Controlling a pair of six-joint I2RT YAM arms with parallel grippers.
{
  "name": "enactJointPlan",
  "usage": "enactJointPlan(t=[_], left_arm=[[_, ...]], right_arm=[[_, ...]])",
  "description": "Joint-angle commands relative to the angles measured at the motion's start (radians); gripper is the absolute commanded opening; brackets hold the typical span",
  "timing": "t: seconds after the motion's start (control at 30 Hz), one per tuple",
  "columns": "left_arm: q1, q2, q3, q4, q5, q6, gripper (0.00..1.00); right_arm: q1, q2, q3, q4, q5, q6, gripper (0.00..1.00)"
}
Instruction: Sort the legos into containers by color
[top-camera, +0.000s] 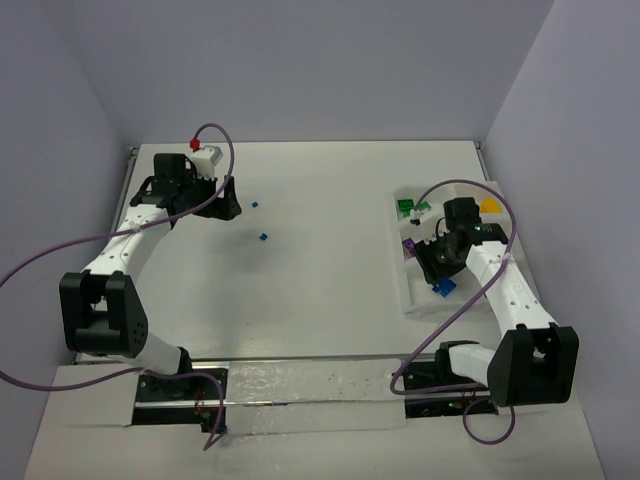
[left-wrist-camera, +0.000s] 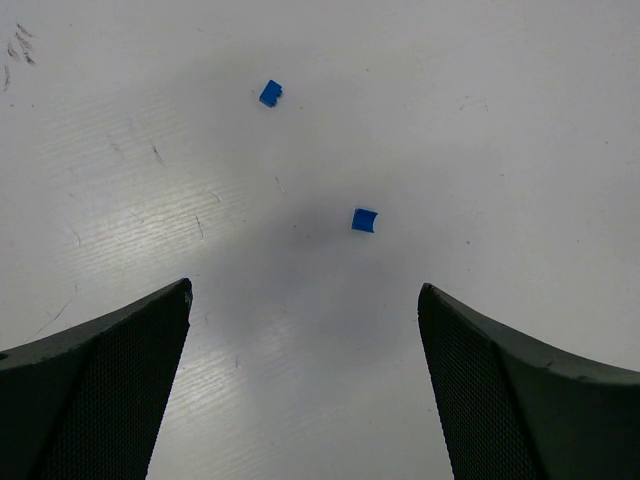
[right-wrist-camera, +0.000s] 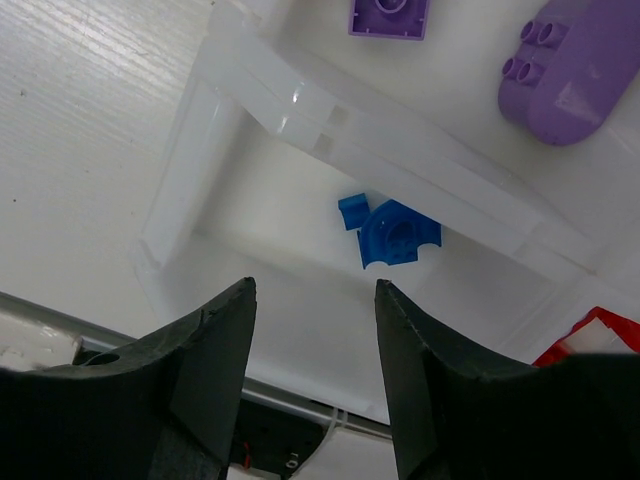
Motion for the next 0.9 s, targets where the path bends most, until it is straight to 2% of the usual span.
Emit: enactJointPlan(t=[0.0, 0.1, 0.23, 0.53, 0.63, 0.87], left_arm=[[-0.007, -0.012, 0.014, 0.024, 0.009, 0.009, 0.99], [-0.007, -0.017, 0.004, 0.027, 0.015, 0.008, 0.99], [0.007, -0.02, 0.004, 0.021, 0.035, -0.021, 0.99], [0.157, -0.024, 0.041, -0.018, 0.158, -0.136, 0.99], [0.189, -0.043, 0.032, -0.021, 0.165, -0.14, 0.99], [0.226, -0.072, 0.015, -0.048, 0.159, -0.133, 0.99]], right_arm=[[-0.004, -0.036, 0.043, -0.021, -0.025, -0.017, 0.57], [0.049, 0.002, 0.128, 0.012, -0.075, 0.043, 0.56], [0.219, 0.158, 0.255, 0.093, -0.06, 0.162, 0.54], [0.609, 0.708, 0.712, 0.276, -0.035, 0.29, 0.52], [0.683, 0.887, 0.851, 0.311, 0.001, 0.294, 0.51], [0.783, 1.129, 1.141, 0.305, -0.015, 0.319, 0.5]])
